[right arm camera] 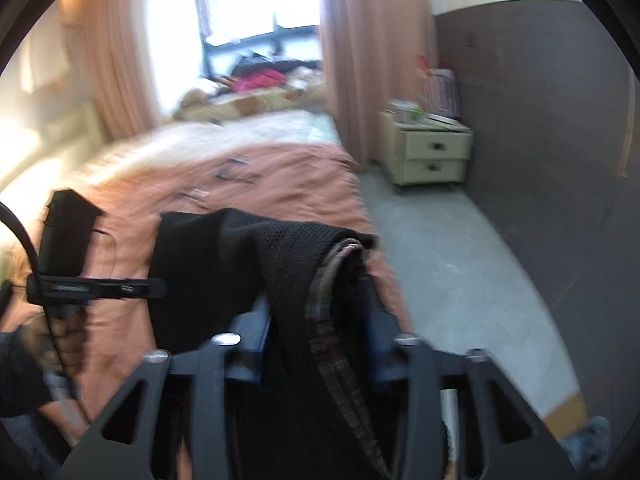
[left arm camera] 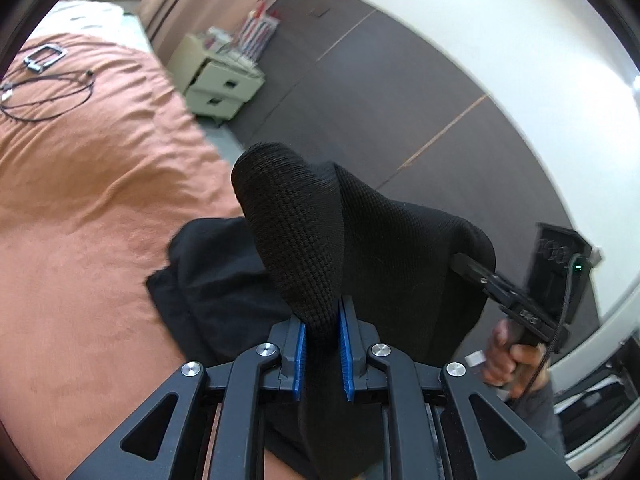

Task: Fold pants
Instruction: 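Lift the folded black shorts with both tools and carry them along the bed, then lower the folded shorts onto the bed and open both tools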

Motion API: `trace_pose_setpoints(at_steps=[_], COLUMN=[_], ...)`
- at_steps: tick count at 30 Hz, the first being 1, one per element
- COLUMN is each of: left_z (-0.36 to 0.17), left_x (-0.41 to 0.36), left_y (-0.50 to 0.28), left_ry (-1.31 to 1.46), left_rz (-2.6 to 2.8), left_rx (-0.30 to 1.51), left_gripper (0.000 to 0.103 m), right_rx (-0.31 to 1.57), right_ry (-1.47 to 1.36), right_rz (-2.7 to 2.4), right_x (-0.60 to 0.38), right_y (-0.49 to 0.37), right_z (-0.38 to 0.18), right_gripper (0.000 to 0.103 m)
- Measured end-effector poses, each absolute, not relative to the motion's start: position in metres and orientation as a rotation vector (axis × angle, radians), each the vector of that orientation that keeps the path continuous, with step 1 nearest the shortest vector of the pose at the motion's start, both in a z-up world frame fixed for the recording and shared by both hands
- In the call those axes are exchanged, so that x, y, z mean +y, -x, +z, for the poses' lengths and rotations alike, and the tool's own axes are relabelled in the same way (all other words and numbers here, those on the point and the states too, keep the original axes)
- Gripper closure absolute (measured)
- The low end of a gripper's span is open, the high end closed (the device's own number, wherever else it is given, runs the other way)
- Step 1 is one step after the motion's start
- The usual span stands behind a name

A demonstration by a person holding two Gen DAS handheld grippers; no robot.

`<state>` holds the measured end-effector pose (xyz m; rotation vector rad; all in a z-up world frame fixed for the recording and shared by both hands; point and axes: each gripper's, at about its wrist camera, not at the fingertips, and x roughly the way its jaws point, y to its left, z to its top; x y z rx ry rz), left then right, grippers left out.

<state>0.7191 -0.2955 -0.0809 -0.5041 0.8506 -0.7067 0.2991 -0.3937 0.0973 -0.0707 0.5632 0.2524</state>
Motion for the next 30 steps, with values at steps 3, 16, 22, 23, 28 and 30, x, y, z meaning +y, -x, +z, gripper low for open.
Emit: trace_pose_setpoints(at_steps=[3,16,22,23,28,30], left_z=[-0.117,-0.136,-0.139,-0.139,-0.147,-0.152], left_x=[-0.296,-0.277,-0.278,-0.278,-0.272,-0.266], left_y=[-0.74,-0.769,-0.79,-0.793,-0.802,-0.8], left_ry=[0.523,0.575,0.624,0.621,0.623,0.608], left_rz=[-0.619,-0.592,-0.558,-0.547,-0.483,-0.455], left_rx=[0.972,0.953,0.909,0.9,0.908,0.904], left_gripper=[0.086,0.058,0.058,0.06,0.092,0.093], right_rx=[0.648,0.722,0.736,0.74,0.744,0.755], right_ry=[0.049,-0.113,-0.134,-0.132,-0.121,-0.116], right_rz=[0.125,0.17,0.194,0.193,0.173,0.157], right_x=[-0.399,-0.426,-0.435,-0.435,-0.433,-0.437], right_y=[-0.311,-0.266,-0.267,-0.268,-0.284,-0.286], right_z=[0.077,0.064,0.06,0.058,0.05,0.047], right_gripper=[0.013,0.04,0.041,0.041,0.041,0.041])
